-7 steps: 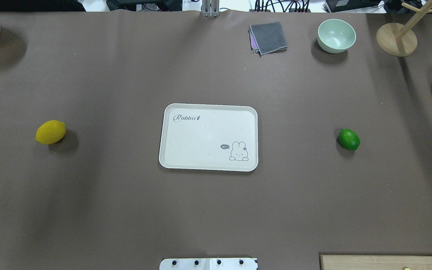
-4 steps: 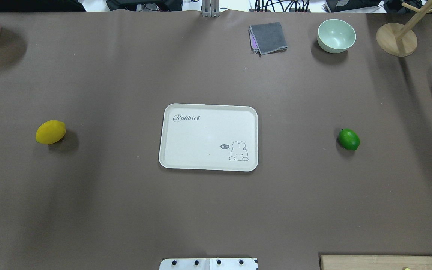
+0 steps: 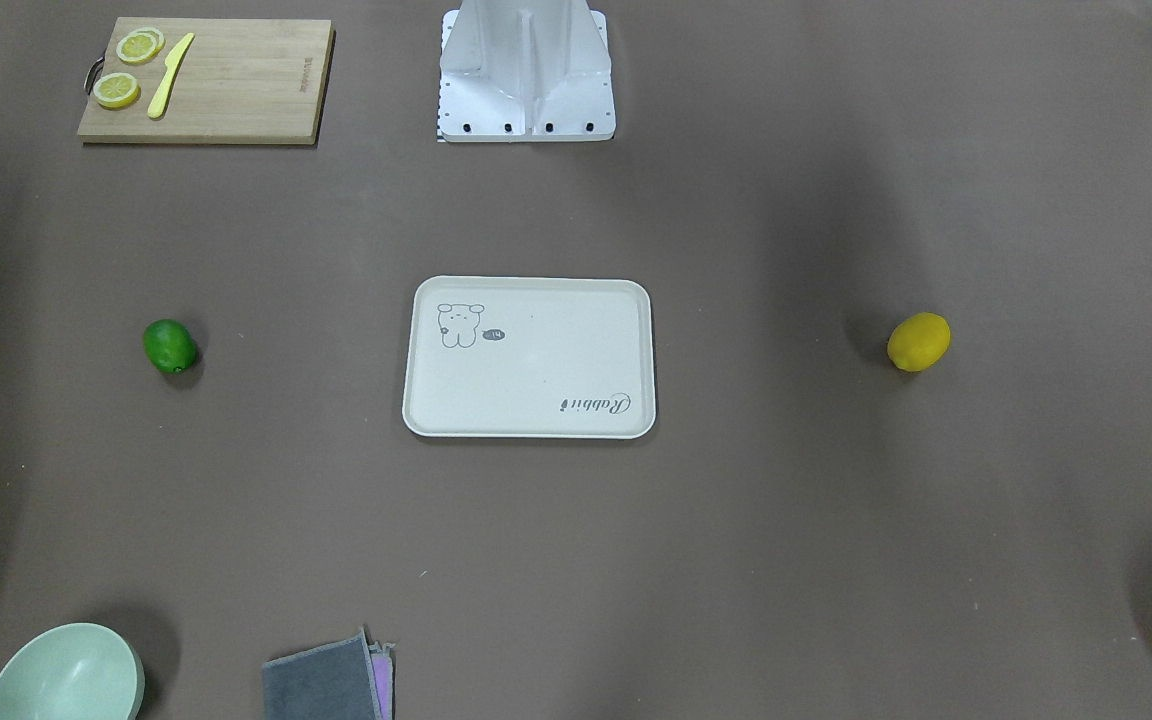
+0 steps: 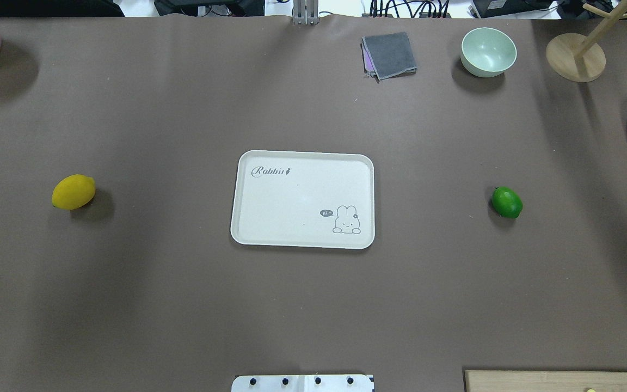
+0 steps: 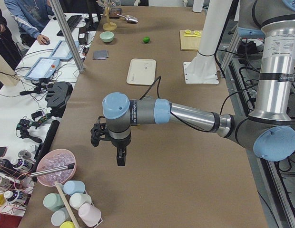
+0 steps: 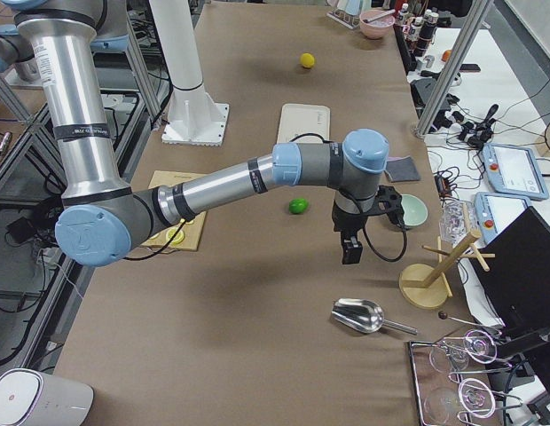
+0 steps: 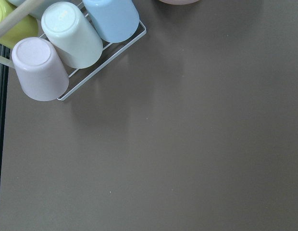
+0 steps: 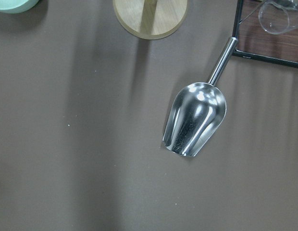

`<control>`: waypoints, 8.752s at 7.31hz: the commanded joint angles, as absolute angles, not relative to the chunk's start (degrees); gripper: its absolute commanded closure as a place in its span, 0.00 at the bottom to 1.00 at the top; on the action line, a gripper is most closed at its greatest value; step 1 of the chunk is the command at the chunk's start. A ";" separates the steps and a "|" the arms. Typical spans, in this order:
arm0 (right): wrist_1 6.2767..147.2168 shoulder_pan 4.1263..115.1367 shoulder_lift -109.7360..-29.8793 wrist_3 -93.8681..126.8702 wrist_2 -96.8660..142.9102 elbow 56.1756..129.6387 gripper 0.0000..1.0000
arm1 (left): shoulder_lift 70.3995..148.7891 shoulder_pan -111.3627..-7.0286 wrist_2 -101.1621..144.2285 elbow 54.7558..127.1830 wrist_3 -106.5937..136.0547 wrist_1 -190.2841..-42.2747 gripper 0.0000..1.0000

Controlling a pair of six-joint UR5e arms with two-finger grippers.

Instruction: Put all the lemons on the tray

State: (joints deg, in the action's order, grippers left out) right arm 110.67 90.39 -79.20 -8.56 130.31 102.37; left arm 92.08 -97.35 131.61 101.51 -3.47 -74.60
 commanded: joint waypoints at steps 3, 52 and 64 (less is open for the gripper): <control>130.43 81.39 -79.07 -3.52 132.25 123.97 0.00 | 92.20 -87.55 133.32 107.82 3.40 -74.62 0.03; 111.00 59.30 -67.03 35.97 127.53 113.80 1.00 | 111.71 -55.63 129.29 110.46 52.82 -78.54 1.00; 97.75 34.83 -45.58 61.78 112.61 88.91 1.00 | 135.97 -35.09 117.88 81.91 77.58 -90.94 1.00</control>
State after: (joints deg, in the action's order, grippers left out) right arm 99.75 37.62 -41.58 59.91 115.19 85.77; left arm 136.41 -37.79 120.41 82.27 74.59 -87.95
